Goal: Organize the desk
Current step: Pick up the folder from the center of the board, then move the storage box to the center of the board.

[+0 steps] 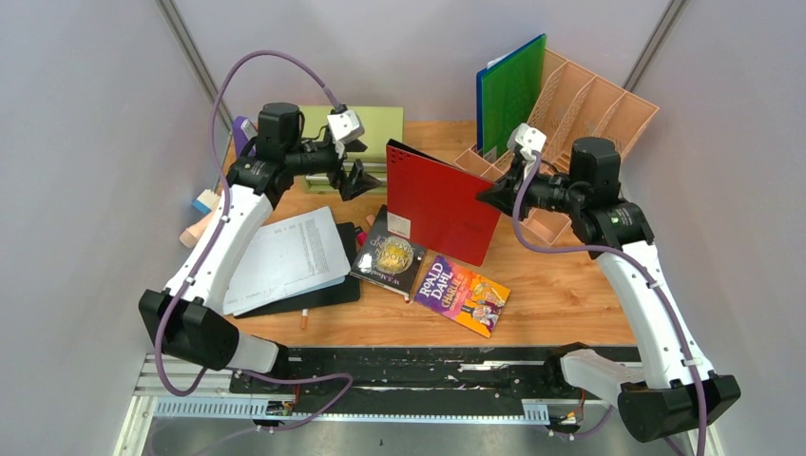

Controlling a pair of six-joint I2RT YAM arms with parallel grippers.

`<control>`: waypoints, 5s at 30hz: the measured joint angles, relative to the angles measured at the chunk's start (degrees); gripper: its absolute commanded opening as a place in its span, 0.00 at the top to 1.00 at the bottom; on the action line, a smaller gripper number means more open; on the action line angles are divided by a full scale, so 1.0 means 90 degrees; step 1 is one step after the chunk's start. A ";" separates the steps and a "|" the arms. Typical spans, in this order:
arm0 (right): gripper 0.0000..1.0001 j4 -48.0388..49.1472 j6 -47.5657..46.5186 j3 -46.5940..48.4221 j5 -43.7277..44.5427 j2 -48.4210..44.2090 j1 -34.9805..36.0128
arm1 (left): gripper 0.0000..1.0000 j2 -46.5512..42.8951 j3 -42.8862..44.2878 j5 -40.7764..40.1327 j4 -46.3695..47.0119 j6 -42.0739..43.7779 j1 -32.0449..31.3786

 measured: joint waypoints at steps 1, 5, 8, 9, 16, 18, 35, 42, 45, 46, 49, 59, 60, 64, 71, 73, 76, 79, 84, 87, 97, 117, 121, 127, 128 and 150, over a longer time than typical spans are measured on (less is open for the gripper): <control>1.00 -0.0007 0.0046 0.0000 -0.0024 0.0000 -0.0007 | 0.00 0.0036 -0.0032 0.0216 0.0124 -0.0022 0.0029; 1.00 -0.0022 0.0204 0.0002 -0.0192 0.0000 -0.0053 | 0.00 0.0138 -0.0141 0.1115 0.0520 -0.0019 0.0073; 1.00 -0.0083 0.0313 0.0022 -0.0372 0.0000 -0.0090 | 0.00 0.0175 -0.0265 0.1651 0.0680 0.0044 0.0073; 1.00 -0.0097 0.0340 0.0032 -0.0435 0.0000 -0.0095 | 0.00 0.0202 -0.0291 0.1807 0.0714 0.0070 0.0073; 1.00 -0.0102 0.0435 0.0056 -0.0942 0.0000 -0.0168 | 0.03 0.0580 -0.0304 0.2650 0.0818 0.0291 0.0073; 1.00 -0.0104 0.0447 0.0058 -0.1054 0.0000 -0.0187 | 0.06 0.0651 -0.0304 0.2824 0.0806 0.0328 0.0073; 1.00 -0.0114 0.0452 0.0117 -0.1377 0.0032 -0.0340 | 0.56 0.0814 -0.0401 0.3662 0.0274 0.0493 -0.0304; 1.00 -0.0109 0.0430 0.0117 -0.1392 0.0032 -0.0406 | 1.00 0.0950 -0.0398 0.3704 0.0182 0.0423 -0.0413; 0.94 -0.0107 0.0452 0.0117 -0.1314 0.0027 -0.0466 | 1.00 0.0950 -0.0401 0.3592 0.0396 -0.0034 -0.0459; 0.83 -0.0085 0.0474 0.0121 -0.1248 0.0027 -0.0488 | 1.00 0.0950 -0.0413 0.3517 0.0566 -0.0282 -0.0478; 0.49 -0.0024 0.0590 0.0182 -0.0889 0.0027 -0.0585 | 1.00 0.0947 -0.0471 0.3186 0.1241 -0.1226 -0.0539; 0.24 0.0155 0.1032 0.0335 0.0814 0.0024 -0.1139 | 1.00 0.0811 0.0073 0.1445 0.1588 -0.2803 -0.0622; 0.23 0.0158 0.1069 0.0335 0.0940 0.0024 -0.1256 | 1.00 0.0736 0.0100 0.1200 0.1579 -0.2832 -0.0595; 0.22 0.0182 0.1188 0.0335 0.1263 0.0046 -0.1800 | 1.00 0.0410 0.0192 0.0546 0.1462 -0.3002 -0.0464; 0.25 0.0250 0.0916 0.0330 0.1797 0.0823 -0.2084 | 1.00 0.0032 0.0546 -0.0248 0.1370 -0.3215 -0.0347; 0.25 0.0248 0.0714 0.0330 0.1870 0.1248 -0.2081 | 1.00 -0.0007 0.0656 -0.0369 0.1338 -0.3264 -0.0350; 0.27 0.0236 0.0376 0.0330 0.2059 0.1909 -0.2055 | 1.00 -0.0061 0.0736 -0.0481 0.1326 -0.3320 -0.0350; 0.28 0.0221 -0.0058 0.0342 0.2353 0.2565 -0.1965 | 1.00 -0.0138 0.0736 -0.0527 0.1246 -0.3327 -0.0350; 0.31 0.0153 -0.0753 0.0602 0.2756 0.3621 -0.1802 | 1.00 -0.0277 0.0736 -0.0551 0.1112 -0.3325 -0.0350; 0.32 0.0131 -0.1066 0.0811 0.2985 0.4070 -0.1724 | 1.00 -0.0325 0.0736 -0.0549 0.1093 -0.3322 -0.0350; 0.63 0.0075 -0.1846 0.0826 0.3536 0.4750 -0.1559 | 1.00 -0.0352 0.0699 -0.0544 0.1120 -0.3308 -0.0350; 0.67 0.0389 -0.1817 -0.0954 0.3449 0.3551 0.0141 | 1.00 -0.0282 0.0517 -0.1197 0.1598 -0.3475 -0.0359; 0.33 0.0236 -0.1744 -0.1059 0.3436 0.3480 0.0175 | 1.00 -0.0092 0.0517 -0.1280 0.1783 -0.3480 -0.0520; 0.21 0.0049 -0.1474 -0.1100 0.3487 0.3067 0.0158 | 1.00 0.0418 0.0595 -0.1581 0.1875 -0.3543 -0.0954; 0.21 0.0044 -0.1401 -0.1100 0.3490 0.2931 0.0119 | 1.00 0.0527 0.0658 -0.1627 0.1875 -0.3555 -0.0998; 0.23 0.0175 0.0347 -0.1435 0.1583 0.0058 -0.2414 | 1.00 0.3026 0.3798 -0.2676 0.1809 -0.3623 -0.2035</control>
